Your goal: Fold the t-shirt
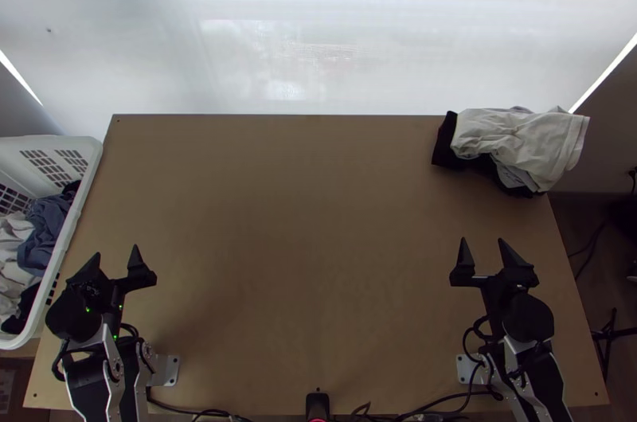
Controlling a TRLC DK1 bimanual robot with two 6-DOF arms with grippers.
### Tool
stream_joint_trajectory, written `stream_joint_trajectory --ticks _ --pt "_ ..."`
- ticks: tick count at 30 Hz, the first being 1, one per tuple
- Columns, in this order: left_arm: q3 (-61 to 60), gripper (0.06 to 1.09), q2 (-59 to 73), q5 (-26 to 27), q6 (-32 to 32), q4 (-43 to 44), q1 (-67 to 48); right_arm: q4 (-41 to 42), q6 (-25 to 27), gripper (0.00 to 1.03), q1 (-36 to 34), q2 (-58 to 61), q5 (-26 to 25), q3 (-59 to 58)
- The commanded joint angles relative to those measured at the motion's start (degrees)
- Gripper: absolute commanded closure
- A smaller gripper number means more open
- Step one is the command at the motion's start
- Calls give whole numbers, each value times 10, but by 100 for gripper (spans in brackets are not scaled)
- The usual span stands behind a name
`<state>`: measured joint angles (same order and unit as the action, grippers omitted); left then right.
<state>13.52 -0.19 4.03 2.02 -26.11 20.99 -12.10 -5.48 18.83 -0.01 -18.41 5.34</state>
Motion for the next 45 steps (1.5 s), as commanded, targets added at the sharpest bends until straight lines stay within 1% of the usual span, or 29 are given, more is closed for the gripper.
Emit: stream_joint_trajectory --ticks 1,42,43,45 --pt "0 10 0 0 0 0 0 1 2 5 0 0 0 0" --pt "0 10 0 0 0 0 0 1 1 5 0 0 0 0" --pt "0 10 0 0 0 0 0 1 0 5 -7 0 0 0" --pt "0 10 0 0 0 0 0 -2 -4 5 -44 0 0 0"
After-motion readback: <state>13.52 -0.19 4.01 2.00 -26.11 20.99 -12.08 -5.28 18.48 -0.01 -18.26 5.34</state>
